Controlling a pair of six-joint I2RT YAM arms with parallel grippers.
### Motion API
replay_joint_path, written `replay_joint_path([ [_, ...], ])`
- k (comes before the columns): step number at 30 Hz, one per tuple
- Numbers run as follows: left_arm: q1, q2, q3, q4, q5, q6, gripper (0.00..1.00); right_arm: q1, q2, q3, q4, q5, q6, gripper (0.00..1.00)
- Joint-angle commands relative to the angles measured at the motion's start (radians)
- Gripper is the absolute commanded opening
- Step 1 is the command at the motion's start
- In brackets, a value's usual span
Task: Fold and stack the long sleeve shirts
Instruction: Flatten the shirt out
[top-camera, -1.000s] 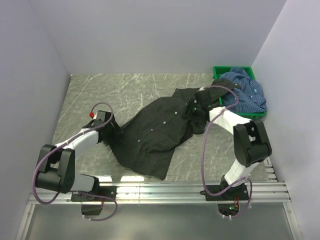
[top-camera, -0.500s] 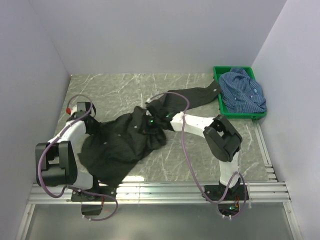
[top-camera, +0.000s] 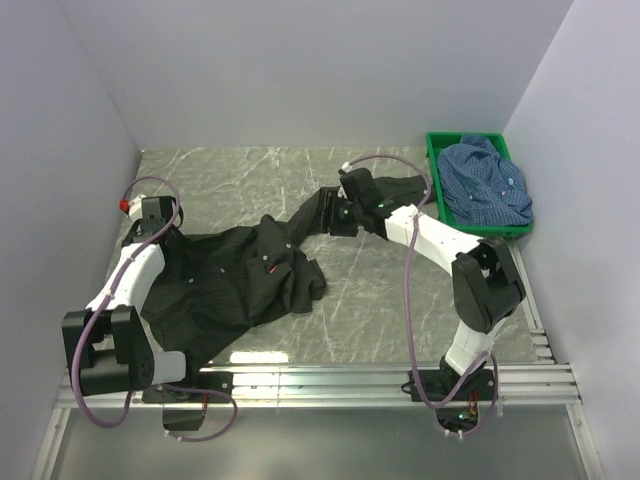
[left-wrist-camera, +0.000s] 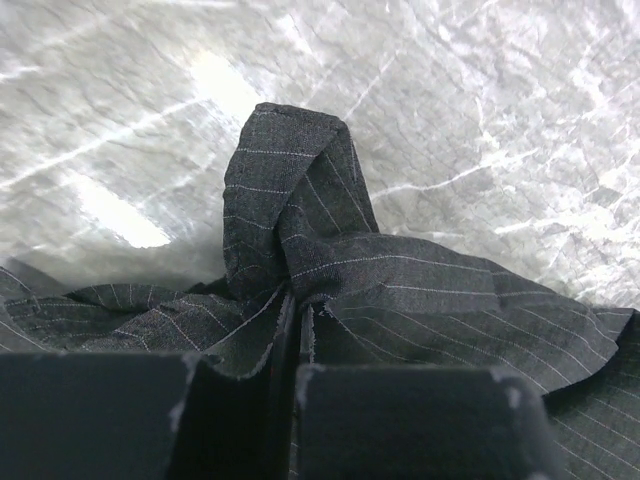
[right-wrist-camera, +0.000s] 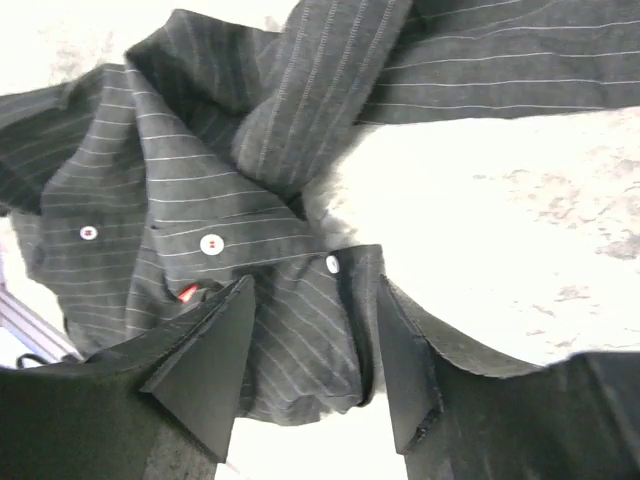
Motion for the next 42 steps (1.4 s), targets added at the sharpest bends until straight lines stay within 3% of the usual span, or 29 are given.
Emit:
replay_joint_path([
  [1,0.005,-0.032,-0.005,0.017,-0.046,0.038,0.00,0.023,0.006,-0.043,-0.016,-0.077,-0.046,0.61],
  [15,0.005,-0.010,-0.001,0.025,-0.046,0.032,0.00,0.106,0.112,-0.135,-0.018,-0.220,-0.060,0.72],
  [18,0.007,0.007,0.025,0.028,-0.038,0.023,0.00,0.106,0.109,-0.121,-0.027,-0.207,-0.072,0.37],
  [19,0.005,0.023,0.036,0.028,-0.032,0.022,0.01,0.098,0.097,-0.116,-0.048,-0.190,-0.080,0.14],
  [21,0.007,0.040,0.074,0.034,-0.029,0.019,0.01,0.078,0.026,-0.126,-0.067,-0.139,-0.091,0.01],
  [26,0.007,0.169,0.220,0.086,0.031,0.037,0.01,-0.087,-0.153,-0.244,-0.107,0.008,-0.074,0.00],
  [32,-0.053,0.349,0.465,0.168,0.120,0.077,0.04,-0.167,-0.307,-0.403,-0.121,0.117,-0.011,0.00],
  [35,-0.099,0.398,0.554,0.183,0.125,0.109,0.19,-0.204,-0.351,-0.455,-0.089,0.131,0.032,0.00],
  [38,-0.125,0.361,0.540,0.163,0.118,0.085,0.46,-0.210,-0.390,-0.448,-0.078,0.174,0.014,0.04],
  [40,-0.125,0.256,0.478,0.153,0.082,0.023,0.63,-0.209,-0.414,-0.425,-0.082,0.180,-0.009,0.23],
  [41,-0.125,0.214,0.441,0.140,0.056,0.003,0.78,-0.203,-0.420,-0.419,-0.087,0.177,-0.037,0.29],
  [42,-0.124,0.133,0.371,0.125,0.034,-0.038,0.84,-0.195,-0.433,-0.411,-0.096,0.183,-0.052,0.41],
])
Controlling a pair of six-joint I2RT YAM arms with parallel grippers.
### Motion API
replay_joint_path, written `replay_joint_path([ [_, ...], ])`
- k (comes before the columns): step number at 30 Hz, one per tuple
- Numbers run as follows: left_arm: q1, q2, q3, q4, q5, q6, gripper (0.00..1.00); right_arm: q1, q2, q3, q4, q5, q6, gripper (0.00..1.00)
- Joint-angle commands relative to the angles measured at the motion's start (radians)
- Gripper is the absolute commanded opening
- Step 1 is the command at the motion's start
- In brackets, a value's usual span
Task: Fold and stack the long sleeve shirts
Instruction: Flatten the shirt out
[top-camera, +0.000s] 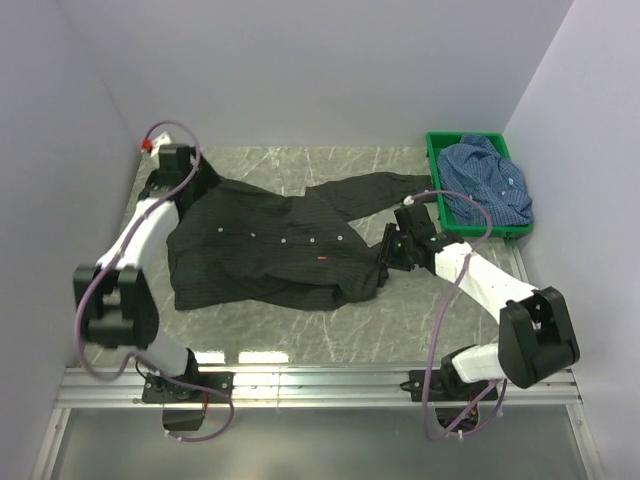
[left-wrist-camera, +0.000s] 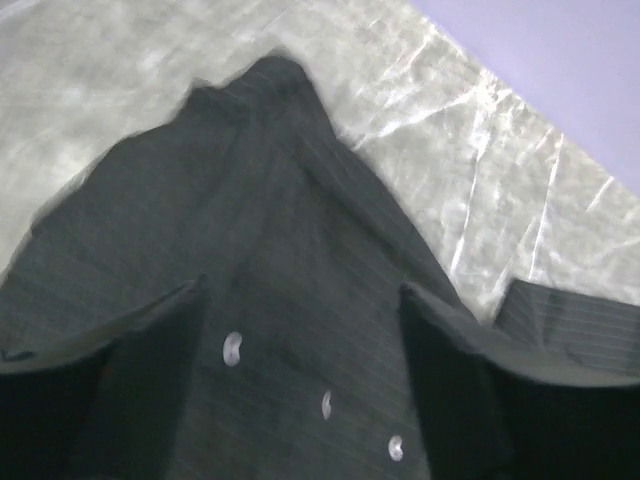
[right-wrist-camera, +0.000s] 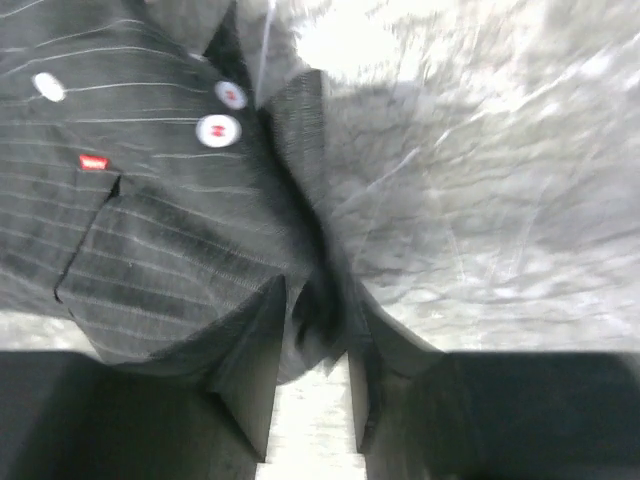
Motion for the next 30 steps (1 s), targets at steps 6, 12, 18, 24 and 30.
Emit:
replay_joint_path([
  [6,0.026,-0.465,-0.409,-0.165,-0.089,-0.208,0.91,0.178,-0.091,0.076,-0.010,0.122,-0.171,0.60],
  [12,0.102,-0.625,-0.664,-0.208,-0.081,-0.324,0.90,0.307,-0.079,0.061,0.003,0.133,-0.211,0.65],
  [18,0.141,-0.629,-0.785,-0.207,-0.110,-0.448,0.91,0.328,-0.067,0.061,0.002,0.145,-0.221,0.69],
  [24,0.149,-0.555,-0.839,-0.110,-0.103,-0.538,0.89,0.334,-0.047,0.060,-0.003,0.159,-0.233,0.70],
  [30,0.149,-0.435,-0.848,-0.050,-0.072,-0.561,0.74,0.336,-0.014,0.070,-0.040,0.168,-0.248,0.71],
])
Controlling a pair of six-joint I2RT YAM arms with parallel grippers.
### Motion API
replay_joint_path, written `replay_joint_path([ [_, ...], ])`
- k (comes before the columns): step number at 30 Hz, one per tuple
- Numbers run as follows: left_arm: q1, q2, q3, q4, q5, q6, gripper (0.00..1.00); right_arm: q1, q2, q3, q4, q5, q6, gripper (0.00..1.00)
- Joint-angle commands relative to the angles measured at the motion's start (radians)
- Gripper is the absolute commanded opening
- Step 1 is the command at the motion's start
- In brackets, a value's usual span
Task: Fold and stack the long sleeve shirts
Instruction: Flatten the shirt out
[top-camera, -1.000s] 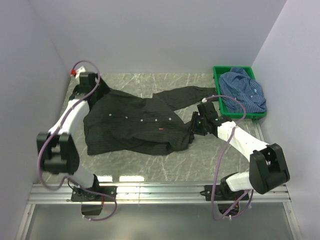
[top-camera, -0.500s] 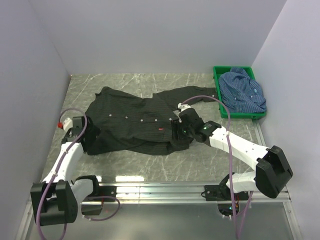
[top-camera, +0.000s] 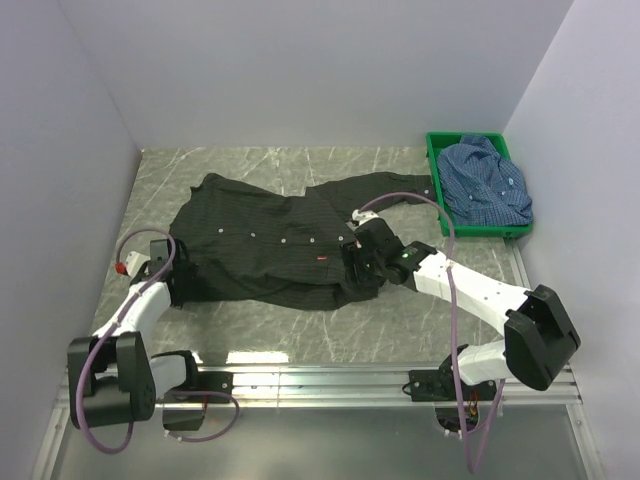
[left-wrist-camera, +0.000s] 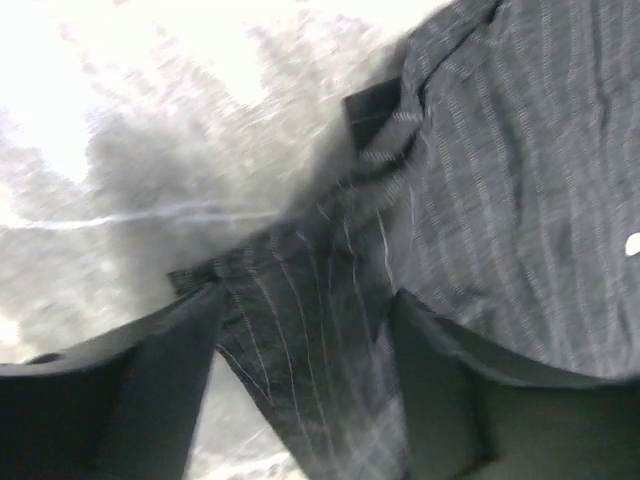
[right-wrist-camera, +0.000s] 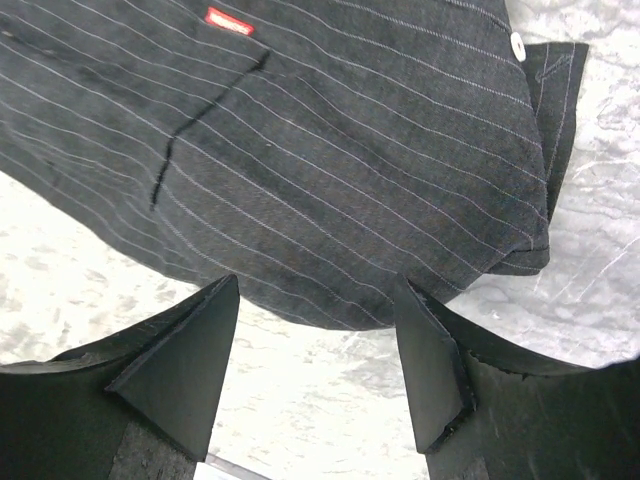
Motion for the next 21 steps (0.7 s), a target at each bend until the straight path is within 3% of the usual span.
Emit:
replay_joint_path([
  [1,0.003,0.066,-0.027,0.048,0.030,-0.061,0.70,0.011,0.015,0.026,-0.018,0.017,-0.028,0.71],
  [4,0.003,0.063,-0.024,0.047,0.022,-0.063,0.42,0.034,0.024,0.024,-0.021,-0.008,-0.048,0.71],
  [5,0.003,0.053,-0.018,0.039,0.012,-0.057,0.26,0.057,0.032,0.027,-0.022,-0.006,-0.055,0.71],
  [8,0.003,0.024,0.027,0.005,-0.011,-0.031,0.04,0.117,0.018,0.029,-0.029,0.062,-0.088,0.71],
  [13,0.003,-0.010,0.119,-0.041,-0.076,0.025,0.01,0.272,0.010,0.055,-0.010,0.090,-0.184,0.71],
  [21,0.003,-0.029,0.217,-0.085,-0.094,0.113,0.00,0.309,0.177,0.128,-0.006,0.144,-0.266,0.73],
])
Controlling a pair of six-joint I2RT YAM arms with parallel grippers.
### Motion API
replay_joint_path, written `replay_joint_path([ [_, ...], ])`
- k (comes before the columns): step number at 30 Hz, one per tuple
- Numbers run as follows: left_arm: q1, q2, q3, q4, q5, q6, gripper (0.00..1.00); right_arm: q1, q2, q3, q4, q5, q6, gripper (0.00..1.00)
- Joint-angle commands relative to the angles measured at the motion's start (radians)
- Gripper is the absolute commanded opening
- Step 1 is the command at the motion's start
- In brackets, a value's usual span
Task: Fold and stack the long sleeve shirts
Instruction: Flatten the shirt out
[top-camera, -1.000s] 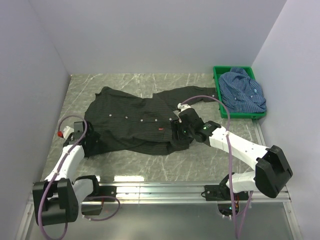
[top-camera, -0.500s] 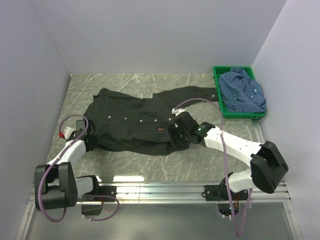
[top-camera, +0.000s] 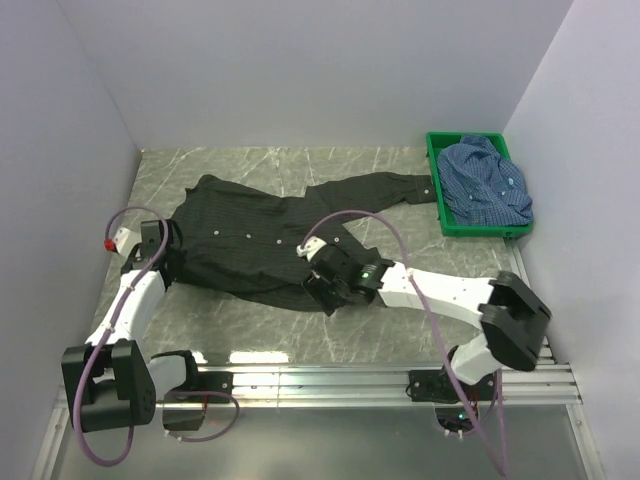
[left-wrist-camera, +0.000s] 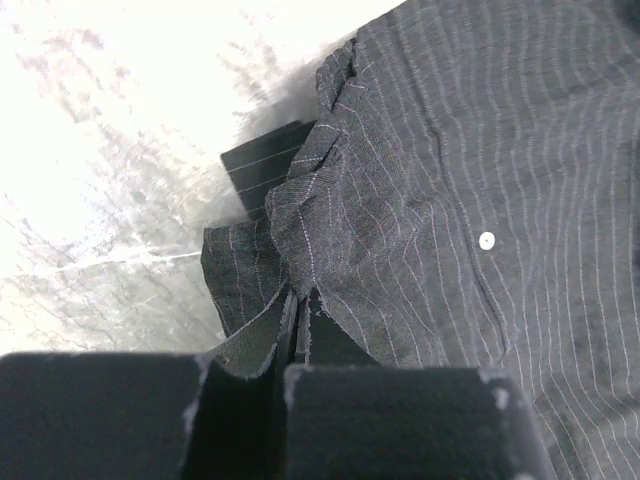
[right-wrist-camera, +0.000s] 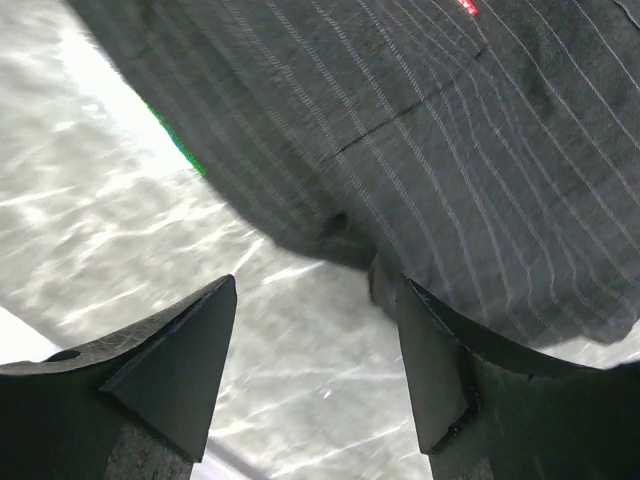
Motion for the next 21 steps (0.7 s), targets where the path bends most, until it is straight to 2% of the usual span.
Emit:
replay_joint_path([
  [1,0.000,-0.021,0.064,-0.035,-0.031,0.061,0.00,0.014,0.081,0.050,0.004,0.082,-0.070,0.73],
  [10,0.000,0.000,0.122,-0.038,-0.019,0.104,0.01,0.015,0.252,0.090,-0.006,0.113,-0.116,0.74],
  [12,-0.001,0.003,0.127,-0.035,-0.019,0.112,0.01,0.012,0.279,0.096,-0.011,0.118,-0.124,0.71],
  [16,0.000,0.013,0.149,-0.027,-0.017,0.125,0.01,0.014,0.341,0.116,-0.020,0.138,-0.118,0.52],
  [17,0.000,0.019,0.155,-0.027,-0.016,0.131,0.01,0.014,0.347,0.124,-0.023,0.138,-0.119,0.36],
  [18,0.000,0.019,0.174,-0.033,-0.019,0.132,0.01,0.014,0.349,0.128,-0.038,0.150,-0.121,0.26],
  [19,0.002,0.019,0.190,-0.041,-0.023,0.139,0.00,0.015,0.344,0.136,-0.051,0.157,-0.124,0.06],
  [20,0.002,0.017,0.208,-0.050,-0.030,0.144,0.00,0.015,0.335,0.147,-0.072,0.168,-0.127,0.00],
  [21,0.005,0.014,0.254,-0.071,-0.046,0.148,0.00,0.015,0.320,0.153,-0.088,0.187,-0.128,0.00],
])
